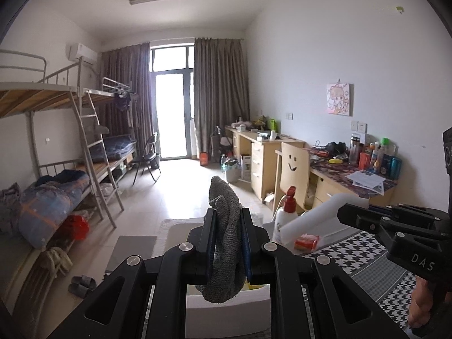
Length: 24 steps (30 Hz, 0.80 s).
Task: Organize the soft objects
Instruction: 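Lift the sock with the left tool while the right tool carries the roll toward the foam box, then lower the sock into the foam box and open the left tool while the right tool holds the roll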
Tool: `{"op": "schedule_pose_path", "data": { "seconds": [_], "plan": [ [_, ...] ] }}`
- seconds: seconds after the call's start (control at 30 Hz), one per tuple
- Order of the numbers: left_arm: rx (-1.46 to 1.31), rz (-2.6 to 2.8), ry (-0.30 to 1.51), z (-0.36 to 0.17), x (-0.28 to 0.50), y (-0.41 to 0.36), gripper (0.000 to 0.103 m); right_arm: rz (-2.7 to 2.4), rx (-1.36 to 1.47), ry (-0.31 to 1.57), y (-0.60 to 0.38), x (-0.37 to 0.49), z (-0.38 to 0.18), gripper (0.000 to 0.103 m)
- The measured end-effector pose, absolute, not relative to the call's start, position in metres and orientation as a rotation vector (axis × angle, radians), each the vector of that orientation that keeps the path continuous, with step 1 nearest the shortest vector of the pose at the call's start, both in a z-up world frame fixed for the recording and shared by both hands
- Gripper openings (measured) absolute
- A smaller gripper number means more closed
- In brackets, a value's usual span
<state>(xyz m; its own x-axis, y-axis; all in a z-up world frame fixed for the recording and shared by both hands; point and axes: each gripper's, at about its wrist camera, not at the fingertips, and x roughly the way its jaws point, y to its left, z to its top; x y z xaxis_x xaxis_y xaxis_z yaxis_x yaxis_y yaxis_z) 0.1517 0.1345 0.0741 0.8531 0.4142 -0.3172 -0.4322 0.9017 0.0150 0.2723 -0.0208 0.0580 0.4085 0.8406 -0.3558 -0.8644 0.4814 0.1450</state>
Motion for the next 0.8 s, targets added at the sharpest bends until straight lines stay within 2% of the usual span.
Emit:
{"op": "schedule_pose_path", "data": {
  "seconds": [0.8],
  "plan": [
    [-0.116,0.438,0.397,0.051,0.18,0.173,0.018,1.092,-0.121,0.427,0.028,0.273,0.055,0.015]
  ]
}}
